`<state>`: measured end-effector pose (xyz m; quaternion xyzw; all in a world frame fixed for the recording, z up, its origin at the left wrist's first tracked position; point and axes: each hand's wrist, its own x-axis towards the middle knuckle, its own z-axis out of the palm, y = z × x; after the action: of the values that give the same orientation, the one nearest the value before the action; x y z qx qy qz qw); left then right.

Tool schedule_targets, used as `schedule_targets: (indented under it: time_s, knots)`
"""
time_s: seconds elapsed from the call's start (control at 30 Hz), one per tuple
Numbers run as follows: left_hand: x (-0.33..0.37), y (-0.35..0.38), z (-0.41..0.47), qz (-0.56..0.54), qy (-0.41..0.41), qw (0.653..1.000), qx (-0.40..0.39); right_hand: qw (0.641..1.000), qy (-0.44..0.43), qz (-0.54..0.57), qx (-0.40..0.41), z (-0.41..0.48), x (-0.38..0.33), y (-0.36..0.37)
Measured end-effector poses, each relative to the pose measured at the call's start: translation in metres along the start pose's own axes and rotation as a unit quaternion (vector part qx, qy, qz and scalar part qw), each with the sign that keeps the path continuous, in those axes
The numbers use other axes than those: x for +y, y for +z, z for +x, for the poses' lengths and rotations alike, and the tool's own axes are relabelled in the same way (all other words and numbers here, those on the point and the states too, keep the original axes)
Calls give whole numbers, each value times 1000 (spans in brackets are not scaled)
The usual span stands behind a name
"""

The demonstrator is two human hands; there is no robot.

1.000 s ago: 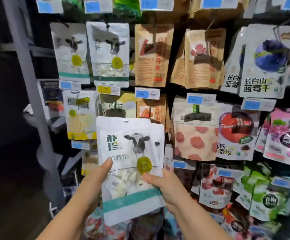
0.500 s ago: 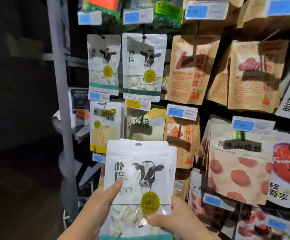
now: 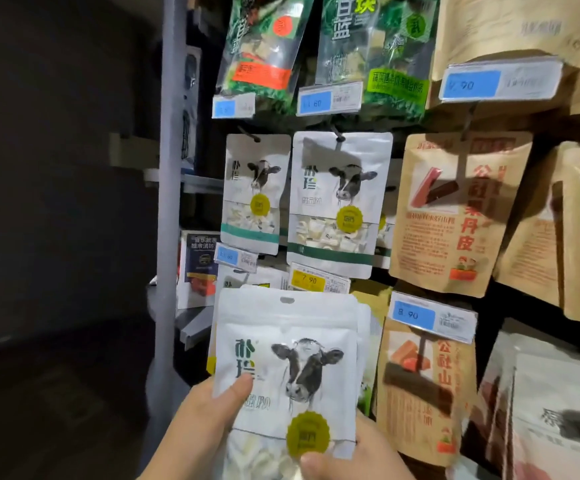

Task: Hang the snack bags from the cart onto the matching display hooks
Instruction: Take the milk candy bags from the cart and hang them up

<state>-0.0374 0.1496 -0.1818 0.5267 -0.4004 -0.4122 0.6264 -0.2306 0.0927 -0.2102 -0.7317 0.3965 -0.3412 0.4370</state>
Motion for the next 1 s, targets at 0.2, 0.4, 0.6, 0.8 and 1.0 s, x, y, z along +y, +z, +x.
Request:
schedule_targets:
  time_s: [0.2, 0.4, 0.6, 0.8, 1.0]
  knots:
    - [5, -17, 29, 12, 32, 996, 80, 1000, -18, -8, 6, 45, -36, 7]
    - [16, -44, 58, 48, 40, 990, 124, 999, -50, 6, 3, 82, -46, 31]
    - [43, -70, 86, 49, 77, 985, 143, 993, -77, 39, 80, 97, -76, 49]
    - [59, -90, 105, 30, 100, 986, 128, 983, -141, 29, 118, 124, -86, 62]
    - [69, -107, 121, -4, 86, 989, 119, 978, -160, 48, 126, 139, -97, 71]
